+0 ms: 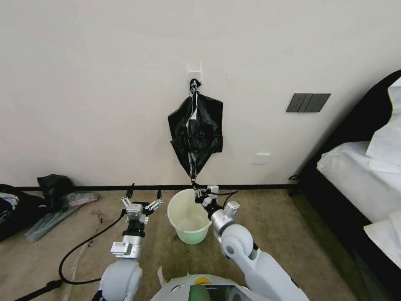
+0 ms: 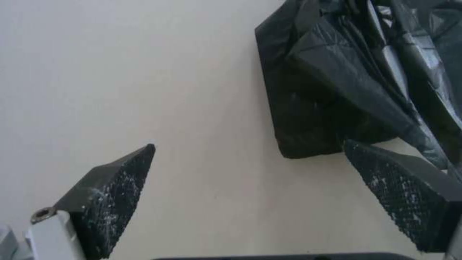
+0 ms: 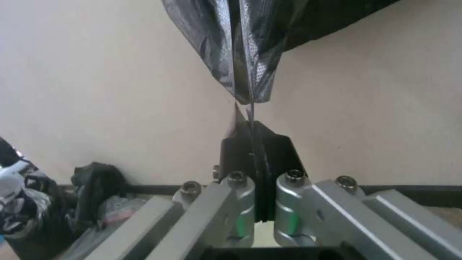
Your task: Place a trash bag onto the trash bin.
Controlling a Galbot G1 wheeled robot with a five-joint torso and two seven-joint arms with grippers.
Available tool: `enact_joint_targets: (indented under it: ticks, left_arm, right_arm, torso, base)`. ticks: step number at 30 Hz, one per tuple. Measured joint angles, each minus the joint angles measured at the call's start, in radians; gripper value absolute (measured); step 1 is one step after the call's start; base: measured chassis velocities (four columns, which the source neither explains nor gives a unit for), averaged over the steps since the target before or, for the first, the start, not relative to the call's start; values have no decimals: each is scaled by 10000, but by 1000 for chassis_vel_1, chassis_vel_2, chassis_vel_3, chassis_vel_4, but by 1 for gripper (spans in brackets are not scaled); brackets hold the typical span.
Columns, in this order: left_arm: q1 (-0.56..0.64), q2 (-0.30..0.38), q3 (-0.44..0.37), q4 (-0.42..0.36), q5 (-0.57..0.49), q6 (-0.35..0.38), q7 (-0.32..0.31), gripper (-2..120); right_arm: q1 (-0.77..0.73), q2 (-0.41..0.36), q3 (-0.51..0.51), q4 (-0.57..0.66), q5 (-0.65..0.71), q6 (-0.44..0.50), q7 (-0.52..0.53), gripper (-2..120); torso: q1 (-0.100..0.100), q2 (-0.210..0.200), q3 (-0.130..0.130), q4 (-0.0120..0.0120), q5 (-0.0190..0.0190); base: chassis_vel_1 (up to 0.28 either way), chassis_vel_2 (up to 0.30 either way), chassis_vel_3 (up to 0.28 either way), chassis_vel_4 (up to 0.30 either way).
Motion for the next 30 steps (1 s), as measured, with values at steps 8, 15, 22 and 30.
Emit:
enact_joint_targets:
  ticks: [8,15,22,30]
  left_arm:
    - [-96,56,164,-108,18,89,-24,100]
    - [-570,717,275,-692,-488,697,-182,100]
    - [-1944,3019,427,-1414,-2245,1946,-407,100]
    - [-6405,7181,2657,-922,-4541,3529,-850,100]
  right_arm:
    - [-78,134,-6,42,-485,125,-39,0]
    - [382,340,320,221,-414,128,116,0]
    - [611,333,588,498,-637,142,177,0]
    - [699,533,599,457,-1608,317,59,0]
  torso:
    - [0,0,0,0,0]
    - [0,0,0,2,-2]
    - [1,0,0,3,-3]
    - [1,-1,2,2,-2]
  base:
    - [0,0,0,0]
    - [0,0,0,0]
    - [0,0,0,0]
    - [0,0,0,0]
